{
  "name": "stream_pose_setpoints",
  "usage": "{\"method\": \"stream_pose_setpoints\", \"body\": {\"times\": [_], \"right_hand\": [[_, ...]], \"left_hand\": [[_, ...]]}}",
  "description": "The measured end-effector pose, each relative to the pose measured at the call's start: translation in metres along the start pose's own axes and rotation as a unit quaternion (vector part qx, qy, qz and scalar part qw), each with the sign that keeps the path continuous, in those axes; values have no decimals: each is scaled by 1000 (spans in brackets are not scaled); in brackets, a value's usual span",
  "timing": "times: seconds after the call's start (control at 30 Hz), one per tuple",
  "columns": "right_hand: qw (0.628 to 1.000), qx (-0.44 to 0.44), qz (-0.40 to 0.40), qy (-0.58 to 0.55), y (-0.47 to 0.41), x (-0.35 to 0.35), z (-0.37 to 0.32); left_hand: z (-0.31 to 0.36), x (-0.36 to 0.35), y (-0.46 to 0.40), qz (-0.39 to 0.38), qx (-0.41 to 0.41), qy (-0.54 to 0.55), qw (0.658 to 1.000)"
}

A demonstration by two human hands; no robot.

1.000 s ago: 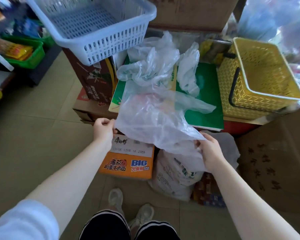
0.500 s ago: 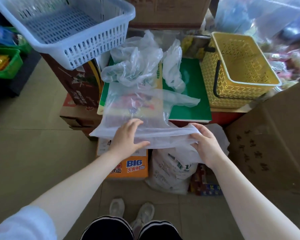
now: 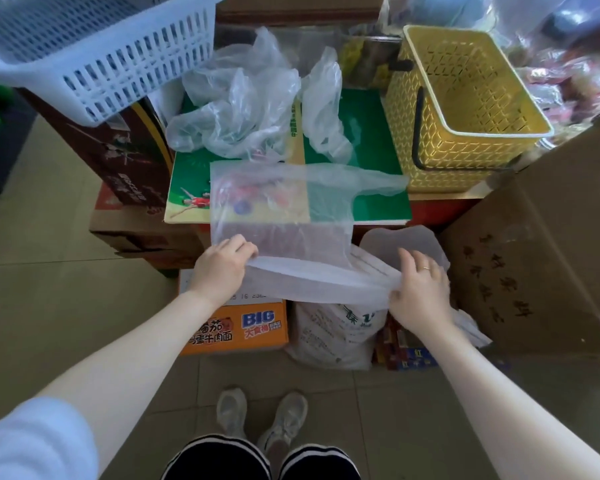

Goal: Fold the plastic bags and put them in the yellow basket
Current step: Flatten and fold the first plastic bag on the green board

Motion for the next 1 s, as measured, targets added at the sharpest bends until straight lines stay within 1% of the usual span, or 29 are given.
{"method": "stream_pose_setpoints", "body": {"times": [0.07,0.13,0.17,0.23,0.27,0.3,0.33,0.37,0.4,0.43,0.47,0.5,0.53,0.57,0.6,0.63,0.67,0.73,0.77,0.8,0.83,0.87,0.9,0.93,0.97,1.0], "right_hand": [[990,131,19,51,4,-2,-49],[967,240,57,70,11,-9,-100],[957,271,77,72,13,-11,-121],[943,302,128,58,9,-12,-151],[940,307,140,38,6,-12,-160],[941,308,141,19,1,-12,-164],[943,304,137,3,-3,-13,-165],[943,305,129,-7,-7,-14,-166],[943,309,121,-18,-9,-17,-166],[942,316,112,-30,-10,-20,-166],[941,322,99,-38,-10,-22,-165],[942,323,83,-42,-10,-25,-163],[944,320,66,-41,-10,-29,-161],[947,316,50,-37,-10,-32,-159],[948,316,29,-29,-8,-37,-158],[945,325,-3,-18,-5,-44,-159],[940,336,-52,-8,0,-53,-162],[919,346,-188,15,9,-78,-165],[913,345,-218,16,12,-82,-169],[917,337,-213,-4,15,-76,-177],[926,333,-165,-62,12,-60,-189],[928,337,-97,-126,8,-38,-202],[919,355,-26,-170,5,-14,-217],[904,381,28,-191,3,6,-233],[889,411,47,-194,0,20,-252],[876,445,37,-184,0,29,-273]], "left_hand": [[-5,-4,0,-21,26,29,999],[4,-5,1,-30,5,55,998],[11,-4,1,-32,-12,67,997],[19,1,5,-26,-32,99,994],[17,3,8,-21,-26,114,993],[11,4,12,-11,1,126,992],[0,7,16,8,48,141,989],[-18,7,22,33,122,164,978],[-38,5,29,49,219,201,954],[-59,-6,38,38,328,250,910],[-75,-24,49,2,428,309,849],[-82,-43,60,-43,501,374,780],[-82,-58,65,-80,535,432,722],[-80,-65,65,-100,539,472,691],[-80,-64,62,-100,526,493,686],[-80,-58,58,-89,508,504,693],[-79,-49,54,-71,487,509,706],[-86,-28,49,-36,450,476,755],[-89,-17,47,-27,427,444,787],[-91,-5,45,-26,395,408,823],[-91,7,42,-31,352,364,862],[-88,20,40,-39,301,312,900],[-82,33,39,-45,250,263,931],[-75,45,39,-50,205,234,949],[-69,56,40,-59,168,220,959],[-64,68,41,-68,135,212,966]]}}
Point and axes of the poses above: each hand's wrist, its own y-axis away from the middle knuckle, its own x-axis out of the back of the hand, z = x × y, the point moved 9 cm from there along -y, towards the middle knuckle, and after that the axes turned 4 degrees about x, right-handed, at the moved point
